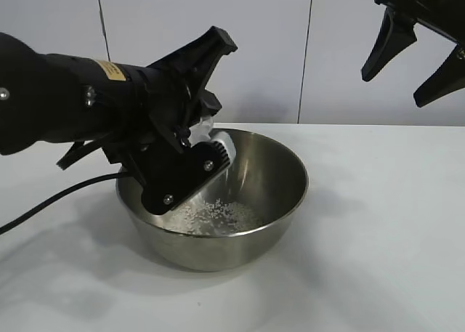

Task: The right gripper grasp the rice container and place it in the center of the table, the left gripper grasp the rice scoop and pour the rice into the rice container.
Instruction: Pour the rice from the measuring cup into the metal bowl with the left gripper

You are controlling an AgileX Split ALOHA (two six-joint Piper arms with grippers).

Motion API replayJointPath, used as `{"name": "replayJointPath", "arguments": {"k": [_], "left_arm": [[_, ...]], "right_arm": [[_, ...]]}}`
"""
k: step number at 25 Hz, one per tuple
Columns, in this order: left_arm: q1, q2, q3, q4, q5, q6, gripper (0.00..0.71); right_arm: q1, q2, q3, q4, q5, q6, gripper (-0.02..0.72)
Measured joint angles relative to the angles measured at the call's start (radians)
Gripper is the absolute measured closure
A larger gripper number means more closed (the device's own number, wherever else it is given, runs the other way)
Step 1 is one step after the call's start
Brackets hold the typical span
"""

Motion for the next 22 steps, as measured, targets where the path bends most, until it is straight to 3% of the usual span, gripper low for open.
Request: {"name": "replayJointPath", "arguments": {"k": [7, 15, 22], "left_arm": [[0.0, 0.0, -0.032, -0.092, 0.024, 0.141, 0.708], [0.0, 0.0, -0.032, -0.105, 0.029, 0.16, 0.708], [0.0, 0.0, -0.035, -0.229, 0.022, -0.012, 0.708]], "right_arm": [[0.0, 0.0, 0.0, 0.001, 0.006, 0.0, 0.209], [0.0, 0.0, 0.0, 0.001, 0.014, 0.0, 0.209], [0.0, 0.0, 0.0, 0.002, 0.014, 0.0, 0.209]]}}
